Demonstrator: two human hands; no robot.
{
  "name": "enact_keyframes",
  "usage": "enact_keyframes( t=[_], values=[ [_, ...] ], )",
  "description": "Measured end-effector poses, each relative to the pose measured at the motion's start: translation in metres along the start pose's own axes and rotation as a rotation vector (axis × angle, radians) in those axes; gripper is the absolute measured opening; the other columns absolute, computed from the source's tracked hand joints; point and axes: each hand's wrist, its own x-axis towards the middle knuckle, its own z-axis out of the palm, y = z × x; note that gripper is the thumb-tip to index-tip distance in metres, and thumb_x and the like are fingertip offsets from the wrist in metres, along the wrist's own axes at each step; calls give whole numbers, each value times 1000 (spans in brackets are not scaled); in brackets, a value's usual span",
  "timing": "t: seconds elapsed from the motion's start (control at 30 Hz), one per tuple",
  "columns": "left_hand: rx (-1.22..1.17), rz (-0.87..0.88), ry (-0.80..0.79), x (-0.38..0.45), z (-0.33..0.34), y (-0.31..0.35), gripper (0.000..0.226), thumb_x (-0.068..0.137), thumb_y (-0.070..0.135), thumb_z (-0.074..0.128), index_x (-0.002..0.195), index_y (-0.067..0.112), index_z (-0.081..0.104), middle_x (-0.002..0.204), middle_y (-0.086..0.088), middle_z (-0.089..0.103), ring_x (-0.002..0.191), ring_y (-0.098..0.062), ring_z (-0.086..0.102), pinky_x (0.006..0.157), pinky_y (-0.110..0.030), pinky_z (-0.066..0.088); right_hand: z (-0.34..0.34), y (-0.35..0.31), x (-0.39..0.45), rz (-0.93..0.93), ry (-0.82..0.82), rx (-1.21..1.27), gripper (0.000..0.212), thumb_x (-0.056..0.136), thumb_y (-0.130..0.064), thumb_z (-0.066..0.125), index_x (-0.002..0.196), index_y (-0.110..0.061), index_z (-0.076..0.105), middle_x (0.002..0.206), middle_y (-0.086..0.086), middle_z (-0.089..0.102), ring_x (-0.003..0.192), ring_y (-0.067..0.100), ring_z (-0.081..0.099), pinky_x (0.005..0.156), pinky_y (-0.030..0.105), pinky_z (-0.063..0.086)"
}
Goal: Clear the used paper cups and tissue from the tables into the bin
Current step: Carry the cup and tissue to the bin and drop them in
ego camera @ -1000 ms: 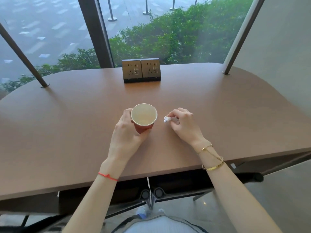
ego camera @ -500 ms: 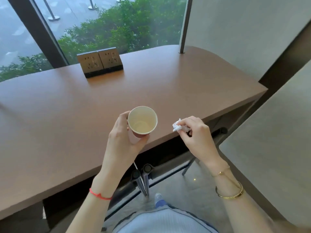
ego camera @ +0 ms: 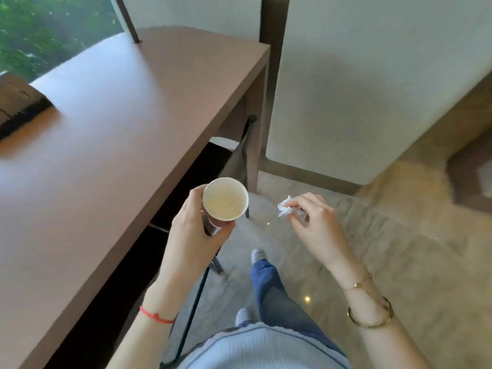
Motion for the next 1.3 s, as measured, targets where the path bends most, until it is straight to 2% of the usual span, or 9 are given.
enact_keyframes(
  t=[0.17, 0.27, 0.4, 0.5, 0.6, 0.73, 0.97, 1.1, 1.3],
  values=[
    [-49, 109, -183, -25, 30, 19, 68, 72, 32, 82, 126, 29, 42, 116, 18, 52, 103, -9, 57, 77, -23, 48, -27, 9, -85, 179, 144, -18, 16, 83, -5, 68, 91, -18, 70, 89, -5, 62, 86, 14, 56, 78, 19, 43],
    [-74, 199, -283, -37, 50, 40, 66, 72, 32, 82, 125, 28, 43, 116, 17, 53, 103, -12, 56, 81, -27, 51, -44, 15, -131, 277, 242, -36, 16, 83, -4, 66, 90, -18, 70, 89, -4, 63, 84, 13, 57, 78, 20, 44],
    [-94, 333, -418, -55, 82, 75, 67, 73, 32, 81, 127, 22, 43, 121, 9, 55, 106, -13, 55, 80, -23, 48, -66, 23, -191, 404, 355, -70, 13, 84, -7, 66, 90, -19, 69, 89, -9, 60, 83, 12, 55, 73, 21, 43],
    [-113, 425, -502, -73, 109, 104, 65, 73, 33, 82, 124, 24, 43, 116, 14, 53, 102, -12, 54, 76, -18, 45, -83, 29, -238, 496, 436, -118, 13, 84, -8, 68, 89, -20, 68, 88, -16, 55, 81, 6, 50, 72, 9, 35],
    [-128, 526, -574, -99, 138, 139, 65, 72, 36, 82, 122, 27, 43, 113, 20, 49, 98, -4, 51, 71, -6, 37, -104, 35, -289, 599, 521, -144, 12, 84, -8, 70, 89, -19, 69, 88, -14, 57, 81, 7, 52, 72, 12, 37],
    [-174, 643, -682, -151, 182, 193, 64, 71, 37, 82, 120, 28, 42, 111, 21, 48, 93, 0, 49, 69, -4, 37, -133, 42, -372, 744, 622, -209, 12, 82, -8, 72, 88, -18, 69, 86, -16, 55, 81, 9, 52, 69, 11, 34],
    [-270, 793, -873, -276, 248, 290, 66, 69, 37, 83, 122, 25, 46, 114, 7, 61, 98, -18, 62, 73, -36, 56, -184, 40, -535, 983, 787, -264, 11, 82, -9, 71, 91, -16, 70, 93, -7, 64, 83, 3, 51, 69, 11, 37],
    [-314, 880, -1004, -345, 283, 338, 68, 69, 36, 84, 125, 26, 46, 113, 9, 63, 97, -15, 64, 73, -32, 55, -208, 39, -616, 1110, 874, -279, 15, 84, -7, 68, 93, -18, 69, 95, -10, 62, 85, 2, 50, 72, 18, 39],
    [-328, 953, -1158, -428, 328, 394, 71, 67, 35, 85, 126, 28, 46, 104, 20, 57, 90, -10, 63, 66, -14, 45, -237, 39, -704, 1275, 983, -352, 12, 86, -8, 68, 94, -16, 70, 90, -12, 56, 79, -5, 46, 70, 5, 35]
  ],
)
